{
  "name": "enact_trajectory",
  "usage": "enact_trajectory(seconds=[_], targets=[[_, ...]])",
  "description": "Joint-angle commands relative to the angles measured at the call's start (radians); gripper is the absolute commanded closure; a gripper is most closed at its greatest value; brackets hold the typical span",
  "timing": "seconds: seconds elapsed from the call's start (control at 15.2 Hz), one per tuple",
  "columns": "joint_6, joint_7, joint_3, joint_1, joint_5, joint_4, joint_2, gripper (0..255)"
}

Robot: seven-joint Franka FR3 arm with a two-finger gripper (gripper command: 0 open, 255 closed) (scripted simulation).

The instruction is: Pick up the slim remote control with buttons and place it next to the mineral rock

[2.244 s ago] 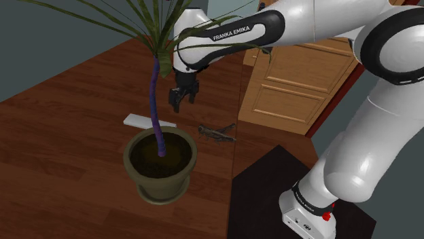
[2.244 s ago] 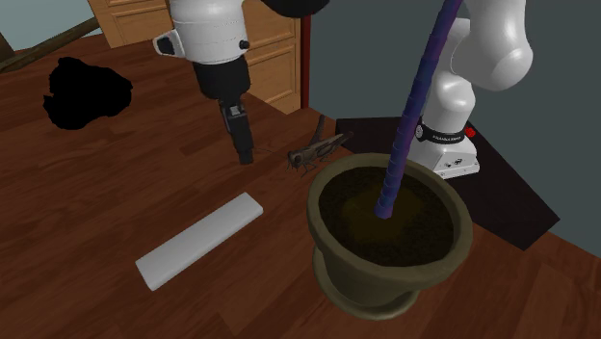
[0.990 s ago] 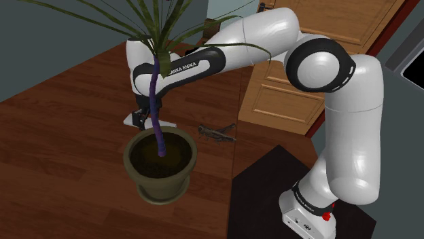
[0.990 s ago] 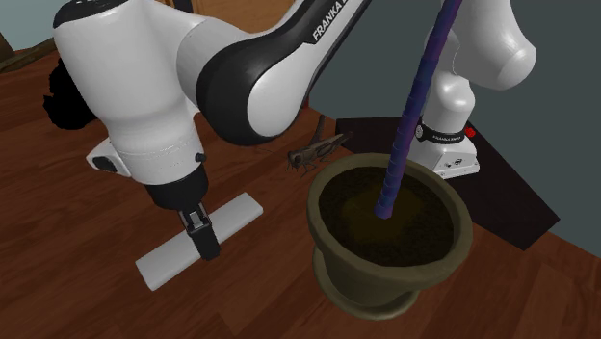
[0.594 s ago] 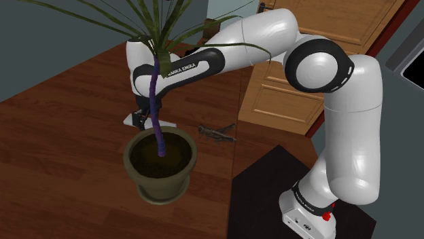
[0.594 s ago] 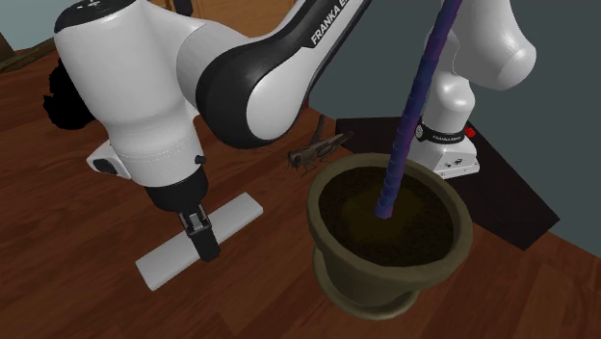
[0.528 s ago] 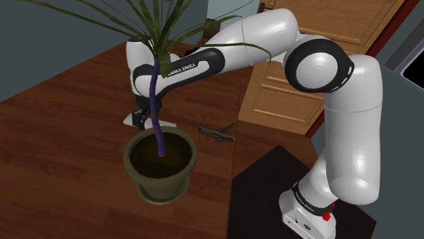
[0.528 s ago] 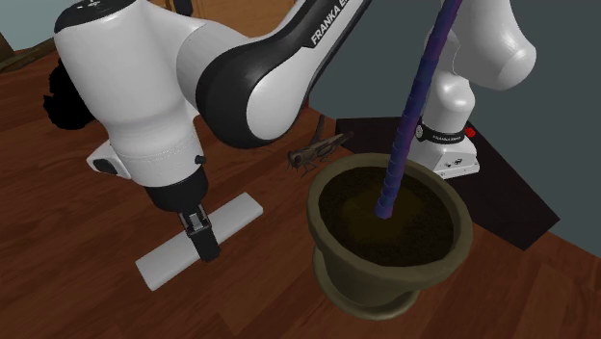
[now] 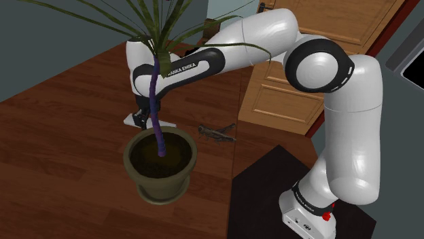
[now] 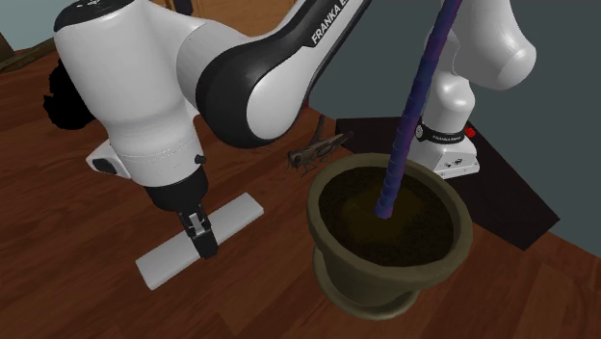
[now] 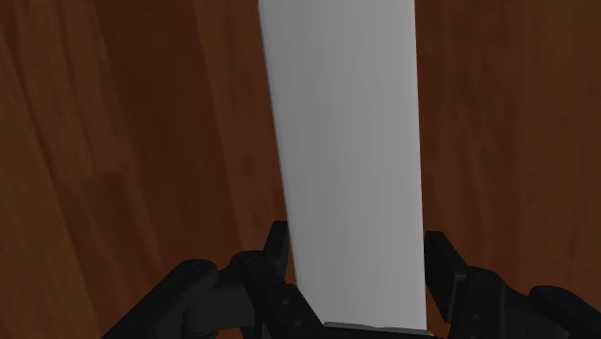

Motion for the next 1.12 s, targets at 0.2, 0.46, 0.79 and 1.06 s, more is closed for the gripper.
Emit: enact_trajectory(seconds=[0.2,0.46,0.79,1.06], targets=[[-0.021,-0.001,0.001,-0.001,0.003,0.009,-0.011,255],[-0.064,-0.004,0.005,-0.003,0.009,0.032,-0.032,255],[-0.12,-0.008,0.008,-0.003,0.015,0.066,-0.054,255],[-0.166,-0.01,0.011,-0.003,0.019,0.098,-0.069,255]])
